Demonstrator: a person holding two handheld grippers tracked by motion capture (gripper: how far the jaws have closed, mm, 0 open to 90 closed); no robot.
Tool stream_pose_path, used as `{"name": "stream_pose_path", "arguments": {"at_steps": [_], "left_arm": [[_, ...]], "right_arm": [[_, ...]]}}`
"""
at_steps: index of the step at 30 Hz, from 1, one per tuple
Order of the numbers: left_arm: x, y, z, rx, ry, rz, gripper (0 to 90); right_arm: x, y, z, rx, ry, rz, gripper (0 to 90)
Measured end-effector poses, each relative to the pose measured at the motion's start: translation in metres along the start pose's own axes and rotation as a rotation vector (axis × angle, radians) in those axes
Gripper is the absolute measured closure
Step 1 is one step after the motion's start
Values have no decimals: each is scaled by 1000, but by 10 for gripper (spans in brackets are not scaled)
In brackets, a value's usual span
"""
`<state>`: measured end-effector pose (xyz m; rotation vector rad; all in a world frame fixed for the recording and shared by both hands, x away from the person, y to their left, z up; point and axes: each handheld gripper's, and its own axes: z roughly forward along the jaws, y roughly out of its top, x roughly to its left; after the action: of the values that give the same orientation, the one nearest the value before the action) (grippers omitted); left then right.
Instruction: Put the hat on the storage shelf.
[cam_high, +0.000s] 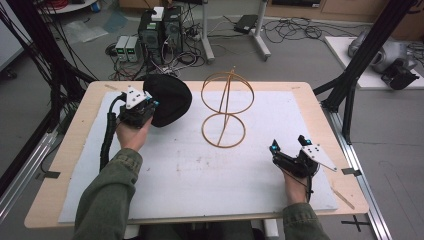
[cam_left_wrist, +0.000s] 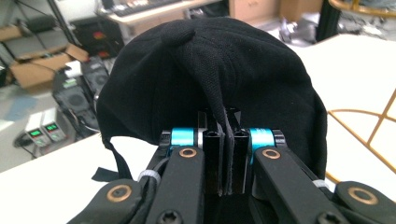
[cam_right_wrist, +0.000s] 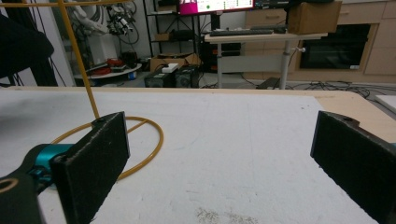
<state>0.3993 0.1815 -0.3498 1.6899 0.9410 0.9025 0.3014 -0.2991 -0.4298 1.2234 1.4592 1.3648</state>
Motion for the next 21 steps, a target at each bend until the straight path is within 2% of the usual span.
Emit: {"name": "stream_pose_path", "arguments": {"at_steps": [7,11,14,16,21], "left_arm": [[8,5,-15,-73,22,-23,879],[10,11,-24,-122,48,-26,879],[8,14,-31,-167,68,-42,878],[5,17,-36,-204,82,-33,878],[3,24,-43,-259,81,-48,878]], "right_arm": [[1,0,1,-6,2,-7,36],[1,0,1,-5,2,-5,36],[1,0,1,-7,4,-5,36],[1,0,0,-6,5,-3,36],[2,0,0,-5,12,1,36]]}}
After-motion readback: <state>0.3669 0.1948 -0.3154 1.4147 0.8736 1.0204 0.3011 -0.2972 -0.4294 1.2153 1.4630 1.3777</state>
